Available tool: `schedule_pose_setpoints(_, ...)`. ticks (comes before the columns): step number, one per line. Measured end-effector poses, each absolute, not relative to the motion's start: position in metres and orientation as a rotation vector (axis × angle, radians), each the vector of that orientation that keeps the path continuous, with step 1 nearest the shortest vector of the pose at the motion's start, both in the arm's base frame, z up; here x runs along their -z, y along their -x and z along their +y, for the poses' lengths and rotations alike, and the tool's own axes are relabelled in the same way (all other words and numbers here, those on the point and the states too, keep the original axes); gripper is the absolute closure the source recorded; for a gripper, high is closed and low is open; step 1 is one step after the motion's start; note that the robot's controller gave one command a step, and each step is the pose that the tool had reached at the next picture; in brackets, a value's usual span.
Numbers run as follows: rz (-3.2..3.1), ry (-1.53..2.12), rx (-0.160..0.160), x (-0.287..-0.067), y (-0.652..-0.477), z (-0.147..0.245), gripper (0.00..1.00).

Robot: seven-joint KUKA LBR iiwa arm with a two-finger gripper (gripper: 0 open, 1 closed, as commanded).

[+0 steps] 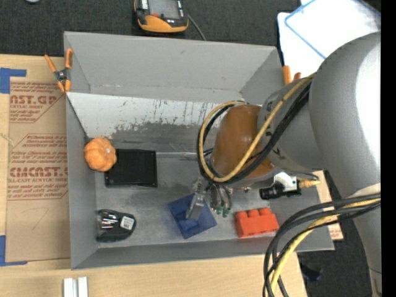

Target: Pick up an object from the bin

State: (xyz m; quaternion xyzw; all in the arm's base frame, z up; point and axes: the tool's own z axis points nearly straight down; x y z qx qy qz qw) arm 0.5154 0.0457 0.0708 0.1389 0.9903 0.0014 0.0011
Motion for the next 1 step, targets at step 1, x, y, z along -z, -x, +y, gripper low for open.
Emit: schedule_pose_setpoints(1, 3.109, -0.436, -0.005, -0.0708, -0.5154, 0.0456, 1.0)
